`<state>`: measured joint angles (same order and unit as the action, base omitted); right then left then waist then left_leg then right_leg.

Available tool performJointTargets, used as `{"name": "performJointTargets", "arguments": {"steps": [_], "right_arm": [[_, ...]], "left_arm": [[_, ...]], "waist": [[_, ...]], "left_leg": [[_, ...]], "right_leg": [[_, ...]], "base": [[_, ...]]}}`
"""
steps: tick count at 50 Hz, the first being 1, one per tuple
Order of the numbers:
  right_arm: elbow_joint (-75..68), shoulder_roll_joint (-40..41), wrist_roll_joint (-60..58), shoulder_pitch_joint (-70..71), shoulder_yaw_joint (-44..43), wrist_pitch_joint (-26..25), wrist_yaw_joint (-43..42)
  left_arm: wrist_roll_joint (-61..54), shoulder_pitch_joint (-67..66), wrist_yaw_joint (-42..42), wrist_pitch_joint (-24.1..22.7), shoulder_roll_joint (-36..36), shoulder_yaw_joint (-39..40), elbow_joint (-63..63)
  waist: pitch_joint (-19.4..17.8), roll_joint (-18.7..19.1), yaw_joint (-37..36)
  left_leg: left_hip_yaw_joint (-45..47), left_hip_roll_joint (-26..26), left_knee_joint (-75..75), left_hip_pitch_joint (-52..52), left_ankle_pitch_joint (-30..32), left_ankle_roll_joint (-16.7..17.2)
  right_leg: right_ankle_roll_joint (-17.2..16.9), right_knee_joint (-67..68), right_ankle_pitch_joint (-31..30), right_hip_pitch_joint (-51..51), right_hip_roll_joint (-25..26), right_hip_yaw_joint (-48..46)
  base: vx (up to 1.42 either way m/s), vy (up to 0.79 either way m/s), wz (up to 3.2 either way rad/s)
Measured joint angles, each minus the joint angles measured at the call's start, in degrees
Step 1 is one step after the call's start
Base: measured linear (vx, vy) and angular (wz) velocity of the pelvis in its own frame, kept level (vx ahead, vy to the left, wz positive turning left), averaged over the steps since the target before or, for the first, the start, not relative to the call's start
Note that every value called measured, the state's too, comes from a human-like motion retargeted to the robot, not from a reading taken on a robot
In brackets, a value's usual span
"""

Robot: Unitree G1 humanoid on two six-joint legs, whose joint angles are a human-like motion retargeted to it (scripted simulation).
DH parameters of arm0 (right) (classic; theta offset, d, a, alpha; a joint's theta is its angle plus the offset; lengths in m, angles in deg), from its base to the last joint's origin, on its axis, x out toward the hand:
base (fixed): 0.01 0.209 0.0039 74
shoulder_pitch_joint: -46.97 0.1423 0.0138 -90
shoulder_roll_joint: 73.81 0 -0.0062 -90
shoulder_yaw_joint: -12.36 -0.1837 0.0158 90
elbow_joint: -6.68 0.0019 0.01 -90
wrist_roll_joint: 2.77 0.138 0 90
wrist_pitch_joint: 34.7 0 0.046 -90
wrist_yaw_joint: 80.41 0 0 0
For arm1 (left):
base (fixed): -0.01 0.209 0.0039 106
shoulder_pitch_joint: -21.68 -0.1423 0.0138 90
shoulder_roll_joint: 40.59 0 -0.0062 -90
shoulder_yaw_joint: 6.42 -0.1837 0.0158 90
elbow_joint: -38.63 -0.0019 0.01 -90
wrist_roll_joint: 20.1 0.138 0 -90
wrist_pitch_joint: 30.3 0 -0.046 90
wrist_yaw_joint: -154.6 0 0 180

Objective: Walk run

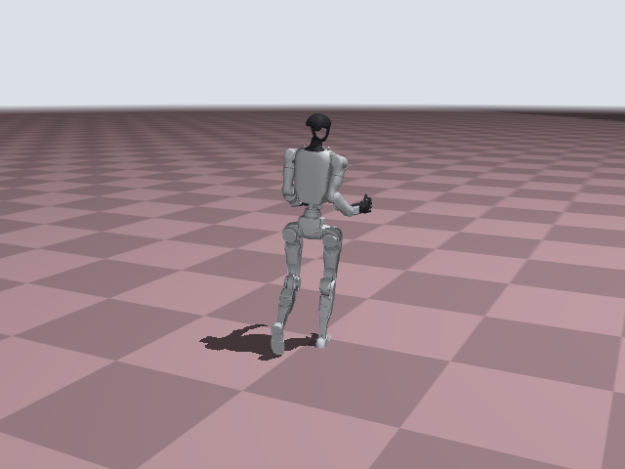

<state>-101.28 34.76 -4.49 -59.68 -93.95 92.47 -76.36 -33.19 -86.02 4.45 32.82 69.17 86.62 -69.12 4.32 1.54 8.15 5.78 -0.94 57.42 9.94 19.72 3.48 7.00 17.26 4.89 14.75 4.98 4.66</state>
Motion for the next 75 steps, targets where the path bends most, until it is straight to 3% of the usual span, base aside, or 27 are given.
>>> {"name": "performJointTargets", "arguments": {"steps": [7, 11, 15, 17, 18, 19, 20, 22, 26, 30, 35, 37, 40, 42, 43, 45, 49, 55, 58, 59, 60, 62, 63, 65, 68, 70, 75], "right_arm": [[7.4, -6.4, 6.5, 7.5, 4.2, 0.7, 3.4], [11.4, -8.7, 0.7, 4.9, 4.1, -0.8, 4.6], [10.9, -8.8, -3.5, 3.0, 4.7, -1.1, 3.9], [8.3, -7.4, -5.2, 0.7, 4.5, 0.3, 5.0], [6.6, -6.7, -6.2, -0.1, 4.3, 1.1, 5.9], [4.8, -6.1, -7.1, -0.4, 4.4, 1.3, 6.5], [2.9, -5.4, -8.0, -0.4, 4.7, 1.2, 6.8], [0.5, -4.9, -8.4, -2.7, 4.6, 1.1, 6.9], [-0.7, -4.7, -9.3, -8.8, 2.3, 1.8, 8.1], [0.3, -4.2, -11.3, -13.3, 1.7, 2.8, 6.3], [1.6, -3.8, -10.8, -14.1, 3.3, 3.7, 2.3], [1.6, -4.2, -10.4, -12.5, 4.4, 3.6, 1.1], [0.0, -4.9, -8.9, -8.2, 6.6, 3.3, 0.9], [-1.8, -5.0, -4.9, -3.8, 7.1, 3.0, 2.4], [-2.8, -5.4, -1.8, -1.3, 7.1, 2.5, 4.0], [-3.5, -5.7, 2.9, 2.4, 7.9, 1.2, 7.0], [0.1, -8.0, 9.2, 6.7, 9.0, 0.5, 11.5], [8.1, -9.2, 7.7, 5.9, 9.6, 0.4, 12.9], [9.5, -8.8, 6.6, 5.4, 10.4, 0.3, 12.5], [9.2, -8.6, 6.2, 5.2, 10.8, 0.4, 12.6], [8.6, -8.4, 5.7, 4.9, 11.1, 0.6, 12.8], [5.3, -8.1, 3.0, 2.6, 10.1, 2.0, 13.8], [3.4, -8.1, 1.6, 1.9, 9.5, 2.5, 14.1], [-0.1, -8.3, -1.1, 0.6, 10.0, 3.3, 12.8], [-1.9, -9.5, -1.7, -4.8, 8.7, 3.5, 11.8], [-1.8, -8.8, -2.5, -8.5, 5.5, 3.1, 12.6], [-0.9, -6.4, -4.2, -14.9, 3.3, 2.8, 10.7]], "left_arm": [[1.2, -5.5, -2.3, 0.5, 1.2, 0.3, -2.8], [5.1, -5.4, -3.1, 0.0, -1.5, 1.1, -3.3], [7.0, -3.9, -4.5, -0.1, -1.7, 1.7, -2.0], [6.8, -3.9, -4.9, -0.1, -1.4, 1.6, -1.6], [6.0, -3.0, -4.4, 0.0, -0.7, 2.3, -1.9], [5.4, -1.3, -3.9, 0.7, -0.1, 3.4, -2.1], [5.0, 0.6, -3.4, 1.5, 0.5, 4.8, -2.3], [5.5, 2.0, -5.6, 1.3, 1.2, 2.0, -1.7], [5.4, 2.3, -7.1, 0.1, 1.6, -1.7, -0.5], [4.5, 1.5, -5.4, -0.1, 0.1, -4.0, 0.4], [4.4, 1.4, -4.0, 0.1, -3.1, -5.7, 0.7], [4.6, 1.4, -3.3, 0.2, -4.1, -5.6, 0.8], [4.6, 0.0, -0.9, 0.1, -4.5, -3.3, 0.9], [5.3, -0.6, 1.9, -0.2, -2.8, -0.8, -0.5], [5.6, -0.9, 1.8, 0.0, -1.3, -0.2, -1.5], [4.9, -2.6, -0.2, 0.5, 0.9, -0.4, -3.3], [2.6, -5.9, -3.2, 0.2, 2.7, -0.8, -6.0], [3.9, -5.5, -3.0, -0.8, -0.9, -0.3, -6.3], [5.1, -4.4, -5.4, -1.7, -0.3, 0.3, -4.1], [5.0, -4.2, -6.5, -1.7, -0.1, 0.4, -3.0], [4.8, -3.9, -7.7, -1.7, 0.1, 0.6, -1.8], [3.8, -2.9, -7.9, -1.5, 0.7, 0.8, -0.9], [2.9, -1.0, -6.2, -0.9, 1.1, 2.8, -1.2], [2.0, 2.8, -3.5, 1.2, 2.2, 4.9, -2.2], [1.3, 3.7, -5.5, 0.1, 0.5, 1.0, -2.5], [2.1, 4.2, -6.4, -0.7, -0.9, -1.6, -2.3], [4.6, 5.2, -5.0, -0.8, -3.3, -3.7, -2.3]], "waist": [[-0.4, -5.2, -10.2], [0.2, -5.1, -15.3], [0.8, -8.1, -17.4], [1.5, -7.5, -15.5], [1.0, -7.1, -14.0], [0.7, -5.8, -12.8], [0.5, -4.1, -11.7], [1.3, 0.7, -12.4], [1.8, 1.9, -12.7], [1.8, 2.3, -7.7], [1.2, 1.0, -5.4], [0.4, -0.8, -3.7], [1.2, -0.9, -4.7], [1.3, -0.6, -6.5], [1.1, -0.1, -6.7], [1.6, 0.0, -7.7], [1.2, -2.8, -14.3], [1.6, -3.0, -20.7], [1.0, -3.6, -20.1], [0.8, -3.6, -19.6], [0.8, -3.3, -19.0], [0.0, -0.7, -14.5], [-0.3, 1.4, -13.4], [0.2, 4.7, -14.9], [2.4, 6.6, -16.9], [2.4, 7.3, -15.4], [2.0, 8.4, -2.6]], "left_leg": [[8.0, 4.0, -21.3, 16.0, -18.3, -7.7], [10.0, 7.2, -46.1, 16.1, -22.2, -9.1], [25.2, 2.0, -47.6, 12.9, -21.0, -18.5], [11.3, 5.1, -36.8, 14.7, -31.1, -18.5], [-1.4, 11.2, -31.8, 18.2, -33.0, -18.5], [0.0, 8.3, -28.2, 18.4, -34.2, -18.5], [8.4, 0.9, -25.4, 16.9, -35.1, -18.5], [6.0, -0.5, -27.3, 11.8, -37.8, -18.5], [1.4, 3.4, -34.1, 4.8, -34.4, -16.1], [-4.8, 6.1, -39.2, -1.9, -27.8, -13.2], [-9.9, 6.7, -37.3, -7.9, -21.4, -11.4], [-11.4, 7.5, -29.0, -7.4, -18.9, -10.8], [-9.1, 5.8, -10.4, -1.1, -10.0, -6.2], [-5.3, 0.8, 2.0, 5.7, -9.0, -3.0], [-3.4, -1.6, 5.8, 8.6, -11.4, -4.3], [3.8, -6.0, 7.0, 11.7, -16.0, -7.9], [6.5, 3.9, -5.5, 18.2, -23.7, -4.6], [20.4, 6.2, -40.9, 17.2, -30.3, -5.9], [29.9, 7.3, -48.0, 12.2, -27.2, -17.1], [31.6, 5.3, -47.6, 9.9, -29.7, -18.5], [32.2, 2.6, -46.8, 7.4, -33.5, -18.5], [10.7, 6.3, -37.7, 11.0, -39.0, -18.5], [10.2, 2.7, -33.8, 12.2, -38.3, -18.5], [8.8, -0.7, -29.4, 13.5, -40.2, -18.5], [4.6, 1.3, -35.8, 7.5, -37.2, -18.5], [-1.2, 4.4, -39.4, 5.2, -31.6, -18.5], [-14.4, 8.1, -43.3, -1.2, -18.3, -16.4]], "right_leg": [[-2.6, -10.0, -11.2, -12.9, -2.8, -6.5], [-5.2, -12.0, -19.0, -19.7, 0.8, -9.5], [-12.0, -5.8, -29.3, -23.4, 1.5, -11.7], [-19.2, 6.6, -34.9, -20.9, 3.3, -13.8], [-21.3, 17.7, -34.9, -17.1, 3.7, -12.5], [-21.9, 23.8, -34.9, -14.0, 7.2, -8.8], [-21.8, 27.6, -34.9, -11.4, 12.2, -3.9], [-18.3, 31.8, -27.4, -5.4, 13.4, -3.6], [-8.6, 26.1, -16.7, 2.3, 1.5, -4.7], [-7.9, 5.6, -11.1, 5.8, -7.4, -5.2], [-9.4, -12.9, -1.7, 3.7, -10.7, 12.7], [-15.1, -10.6, -3.0, 2.3, -11.4, 13.1], [-10.3, -1.7, 3.5, 1.9, -9.5, 3.9], [-10.1, 1.7, 7.1, 1.3, -8.8, 1.8], [-9.4, 2.3, 7.9, 0.8, -7.9, 0.4], [-8.1, 0.9, 8.2, -1.7, -8.1, -3.4], [-7.8, -7.3, 2.3, -8.7, -9.8, -10.1], [-14.7, -11.8, -6.9, -16.8, -4.1, -22.3], [-21.3, -7.6, -15.8, -19.4, -2.3, -26.2], [-22.0, -4.1, -19.8, -19.3, -1.1, -25.9], [-22.0, 0.1, -24.0, -18.8, 0.6, -25.2], [-19.2, 11.9, -29.7, -13.9, 6.7, -20.4], [-20.1, 19.7, -28.8, -9.9, 10.1, -14.6], [-16.7, 30.7, -21.5, -4.5, 8.1, -12.5], [-1.8, 30.6, -16.2, 0.7, 2.8, -12.4], [3.9, 29.3, -10.9, 4.5, -1.3, -10.8], [-5.2, 6.6, -6.5, 7.0, -2.5, -0.5]], "base": [[1.06, -0.24, -0.43], [1.13, -0.24, -0.09], [1.34, -0.64, 0.06], [1.32, -0.22, 0.8], [1.16, 0.19, 1.35], [1.05, 0.08, 1.28], [1.04, 0.04, 1.07], [0.97, 0.28, 0.93], [0.89, 0.07, 1.32], [0.87, -0.08, 2.37], [0.9, -0.29, 2.16], [0.79, -0.44, 2.4], [0.89, -0.58, 1.56], [0.63, -0.38, 1.3], [0.56, -0.19, 1.61], [0.55, -0.06, 1.38], [0.58, -0.05, 0.84], [0.64, -0.16, 1.5], [0.63, -0.39, 1.78], [0.9, -0.68, 1.17], [1.04, -0.68, 2.0], [1.05, -0.27, 2.75], [0.68, 0.26, 1.97], [0.44, 0.35, 1.1], [0.69, 0.22, 1.87], [0.53, 0.22, 3.22], [0.75, 0.05, 4.2]]}}
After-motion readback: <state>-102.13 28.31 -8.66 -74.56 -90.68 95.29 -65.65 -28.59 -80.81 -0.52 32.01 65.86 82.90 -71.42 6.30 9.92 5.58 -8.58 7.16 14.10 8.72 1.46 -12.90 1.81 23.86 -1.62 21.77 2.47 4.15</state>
